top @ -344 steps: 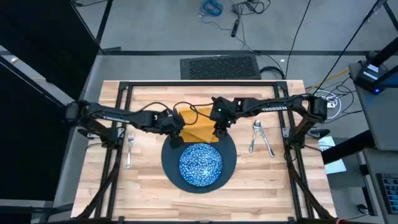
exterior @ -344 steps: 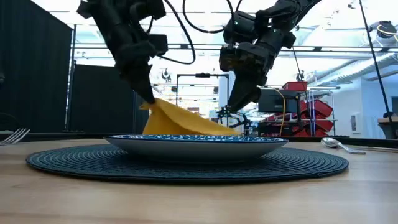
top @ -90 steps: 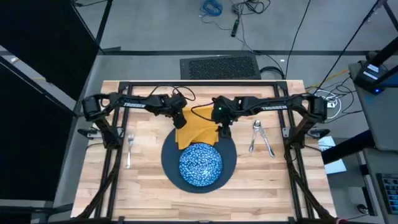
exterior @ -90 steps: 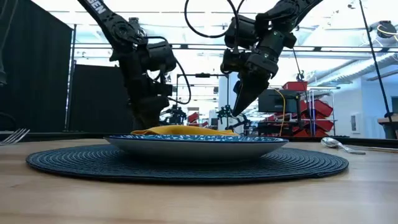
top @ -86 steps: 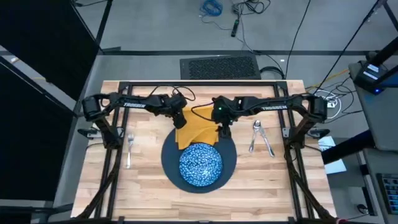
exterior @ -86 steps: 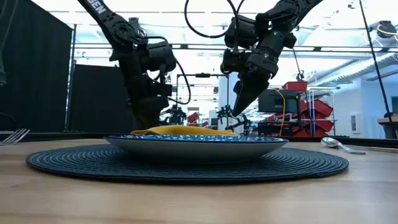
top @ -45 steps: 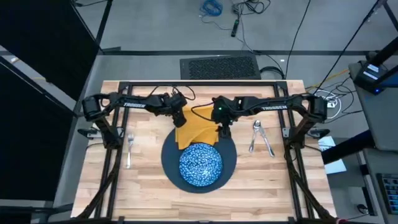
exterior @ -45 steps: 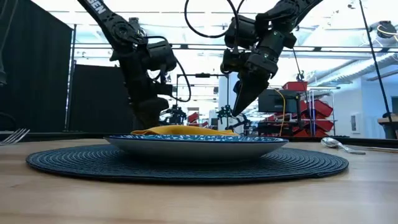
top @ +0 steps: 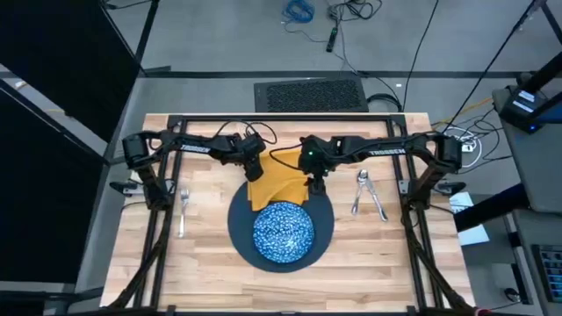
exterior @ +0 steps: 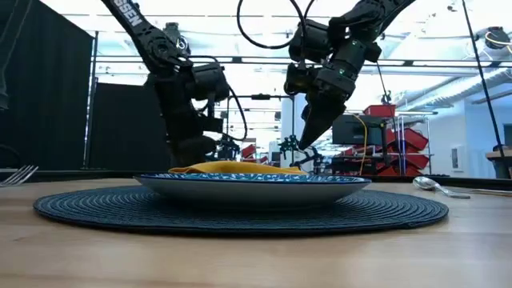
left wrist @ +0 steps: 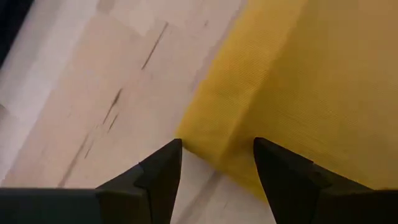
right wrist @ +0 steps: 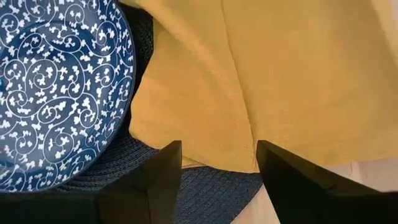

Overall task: Set table place
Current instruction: Fold the yellow table napkin

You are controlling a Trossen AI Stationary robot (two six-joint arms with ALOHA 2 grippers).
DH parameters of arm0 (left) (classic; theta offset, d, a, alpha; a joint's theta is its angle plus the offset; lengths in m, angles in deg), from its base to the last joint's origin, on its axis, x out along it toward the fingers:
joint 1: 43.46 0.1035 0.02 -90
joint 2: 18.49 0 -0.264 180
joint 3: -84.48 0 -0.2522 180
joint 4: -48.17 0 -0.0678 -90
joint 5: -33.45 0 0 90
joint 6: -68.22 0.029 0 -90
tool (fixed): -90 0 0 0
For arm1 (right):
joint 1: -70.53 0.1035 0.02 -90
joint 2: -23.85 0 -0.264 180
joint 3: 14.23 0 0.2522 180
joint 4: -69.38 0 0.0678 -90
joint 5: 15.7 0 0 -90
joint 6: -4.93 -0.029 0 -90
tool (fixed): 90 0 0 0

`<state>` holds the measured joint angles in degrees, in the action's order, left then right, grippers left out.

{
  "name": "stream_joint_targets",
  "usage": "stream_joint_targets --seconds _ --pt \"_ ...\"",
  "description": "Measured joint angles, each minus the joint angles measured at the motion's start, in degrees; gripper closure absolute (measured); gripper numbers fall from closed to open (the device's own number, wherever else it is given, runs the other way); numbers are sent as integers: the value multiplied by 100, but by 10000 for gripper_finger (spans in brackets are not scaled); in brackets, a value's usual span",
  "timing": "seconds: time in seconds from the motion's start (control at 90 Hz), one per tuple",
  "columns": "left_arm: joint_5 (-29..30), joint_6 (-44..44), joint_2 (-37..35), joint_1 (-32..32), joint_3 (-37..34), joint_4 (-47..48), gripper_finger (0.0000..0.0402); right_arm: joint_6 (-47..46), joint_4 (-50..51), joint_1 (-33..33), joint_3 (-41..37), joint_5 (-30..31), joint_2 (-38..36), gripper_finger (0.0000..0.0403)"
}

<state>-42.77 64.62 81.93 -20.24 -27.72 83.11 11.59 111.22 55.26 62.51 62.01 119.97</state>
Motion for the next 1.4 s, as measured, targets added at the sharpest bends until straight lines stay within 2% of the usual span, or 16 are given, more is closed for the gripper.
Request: stream_joint_targets --seconds 0.433,0.533,0.878,1.267,1.4 --pt "214 104 -15 2 48 47 225 0 -37 -2 0 0 0 204" --pt "214 120 -15 0 81 17 253 0 -39 -2 0 0 0 204" --pt "214 154 -17 0 109 53 394 0 -44 -1 0 0 0 204" --pt "193 439 -22 67 764 169 401 6 -37 0 0 0 0 204" --pt "-416 409 -33 160 1019 806 401 212 9 -5 0 2 0 204"
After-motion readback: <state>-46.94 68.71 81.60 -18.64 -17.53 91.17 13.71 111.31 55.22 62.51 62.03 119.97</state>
